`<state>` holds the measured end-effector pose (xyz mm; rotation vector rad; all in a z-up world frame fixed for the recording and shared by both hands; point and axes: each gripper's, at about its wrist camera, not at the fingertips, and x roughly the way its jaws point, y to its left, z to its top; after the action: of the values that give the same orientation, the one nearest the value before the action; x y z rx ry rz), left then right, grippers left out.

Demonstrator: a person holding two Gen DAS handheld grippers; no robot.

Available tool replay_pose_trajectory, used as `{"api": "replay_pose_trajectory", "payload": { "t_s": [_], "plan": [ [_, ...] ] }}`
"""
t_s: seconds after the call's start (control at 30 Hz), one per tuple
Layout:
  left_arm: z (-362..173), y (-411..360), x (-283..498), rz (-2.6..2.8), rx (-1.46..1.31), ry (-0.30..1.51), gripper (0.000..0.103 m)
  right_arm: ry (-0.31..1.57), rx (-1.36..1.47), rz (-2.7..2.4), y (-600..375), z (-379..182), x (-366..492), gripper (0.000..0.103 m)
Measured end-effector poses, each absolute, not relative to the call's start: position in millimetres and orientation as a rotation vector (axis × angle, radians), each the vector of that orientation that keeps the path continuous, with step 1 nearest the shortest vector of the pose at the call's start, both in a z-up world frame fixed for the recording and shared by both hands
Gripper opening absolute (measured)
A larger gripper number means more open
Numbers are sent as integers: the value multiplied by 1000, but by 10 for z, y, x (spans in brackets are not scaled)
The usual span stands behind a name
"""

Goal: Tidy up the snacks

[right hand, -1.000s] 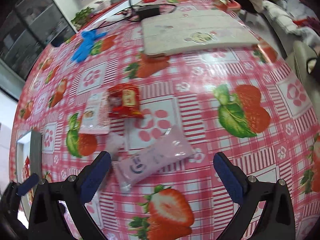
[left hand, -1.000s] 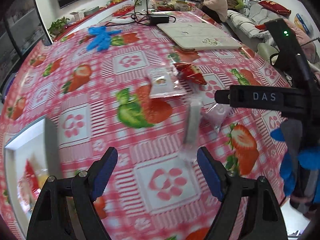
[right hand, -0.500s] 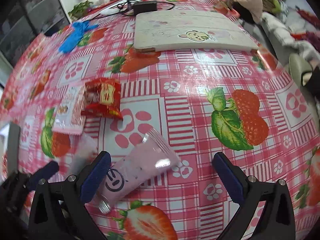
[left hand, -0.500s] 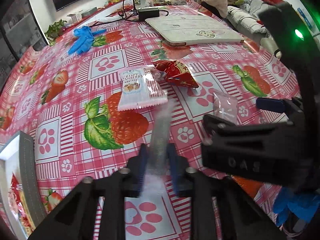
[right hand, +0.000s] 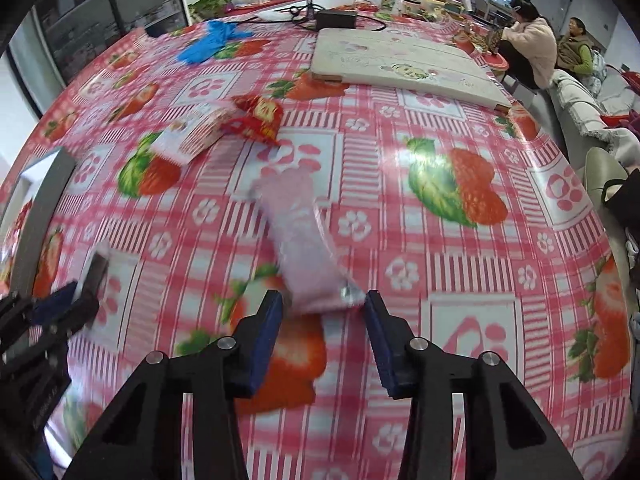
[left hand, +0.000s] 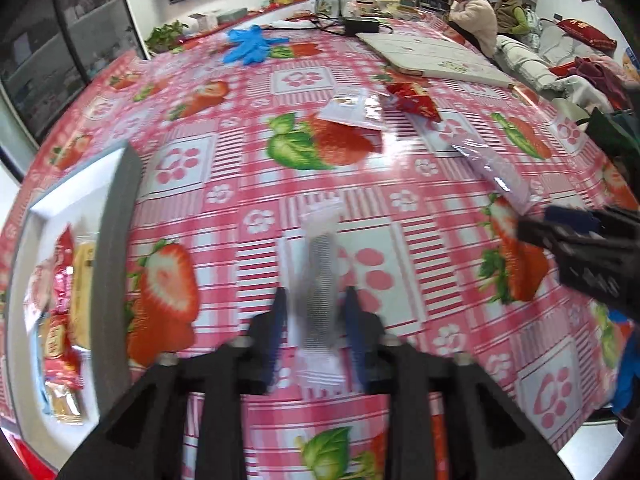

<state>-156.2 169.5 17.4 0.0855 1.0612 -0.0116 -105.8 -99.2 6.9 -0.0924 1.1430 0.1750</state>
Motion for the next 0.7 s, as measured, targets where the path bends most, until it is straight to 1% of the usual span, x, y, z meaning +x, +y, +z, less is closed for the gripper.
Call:
{"api": "replay_pose_trajectory", "payload": {
  "t_s": [0.03, 0.07, 0.1, 0.13, 0.17, 0.27, 0.37, 0.43, 0.5, 0.53, 0.7],
  "plan": [
    [166, 1717, -1551, 10, 93, 1060, 79, 1145, -100, 185, -975, 64, -1085, 45],
    [159, 1739, -1545, 18, 86, 1055, 82, 1146, -107, 197, -976, 68, -1143, 51],
    [150, 1755, -1531, 16, 74, 1049, 81, 1147, -111, 197, -985, 74, -1167, 60],
    [132, 1764, -1506, 7, 60, 1054, 81, 1142, -115, 180, -1007, 86, -1166, 85],
    [115, 1769, -1482, -2, 48, 1058, 82, 1130, -115, 161, -1020, 101, -1144, 94],
    [96, 1786, -1434, -11, 22, 1050, 84, 1088, -69, 166, -1052, 189, -1015, 94],
    [75, 1786, -1395, -2, 12, 1050, 91, 1083, -89, 171, -984, 183, -810, 94],
    [63, 1796, -1380, 10, 4, 1056, 98, 1106, -104, 177, -921, 102, -680, 94],
    [46, 1817, -1367, 18, -10, 1064, 101, 1141, -116, 177, -876, -9, -602, 94],
    [39, 1828, -1367, 18, -14, 1063, 102, 1147, -104, 188, -875, -49, -593, 103],
    [33, 1836, -1366, 14, -10, 1058, 102, 1142, -111, 211, -867, -59, -592, 103]
  ]
}}
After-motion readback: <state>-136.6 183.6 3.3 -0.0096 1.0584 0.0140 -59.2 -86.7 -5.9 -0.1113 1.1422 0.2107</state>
